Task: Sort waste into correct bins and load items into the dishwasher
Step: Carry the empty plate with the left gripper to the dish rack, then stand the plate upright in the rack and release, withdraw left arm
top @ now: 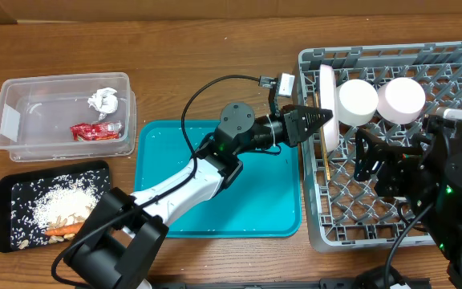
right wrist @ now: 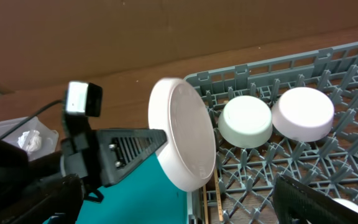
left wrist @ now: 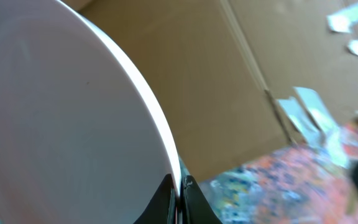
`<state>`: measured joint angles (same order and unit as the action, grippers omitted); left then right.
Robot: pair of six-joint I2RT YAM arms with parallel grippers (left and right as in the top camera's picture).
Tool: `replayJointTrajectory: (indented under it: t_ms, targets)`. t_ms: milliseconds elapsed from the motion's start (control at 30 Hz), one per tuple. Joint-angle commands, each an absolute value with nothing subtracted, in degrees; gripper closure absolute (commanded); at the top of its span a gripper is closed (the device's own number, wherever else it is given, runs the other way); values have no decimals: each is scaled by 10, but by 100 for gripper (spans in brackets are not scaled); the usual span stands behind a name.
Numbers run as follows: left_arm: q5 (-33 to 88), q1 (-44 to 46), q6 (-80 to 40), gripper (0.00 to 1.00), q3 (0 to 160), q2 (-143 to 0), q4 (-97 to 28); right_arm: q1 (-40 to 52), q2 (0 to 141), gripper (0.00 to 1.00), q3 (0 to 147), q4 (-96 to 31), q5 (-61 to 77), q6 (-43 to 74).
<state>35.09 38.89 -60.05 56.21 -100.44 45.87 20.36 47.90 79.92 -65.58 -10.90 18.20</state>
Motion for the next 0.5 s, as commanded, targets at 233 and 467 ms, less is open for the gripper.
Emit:
replayJointTrajectory:
  t_ms: [233,467]
  targets:
    - [300,386,-554,74,565,-1011,396,206,479,0,803,-653,-110,185]
    - [309,373,-537,0,565,-1011,328,206,479,0,803,-653,-110,184]
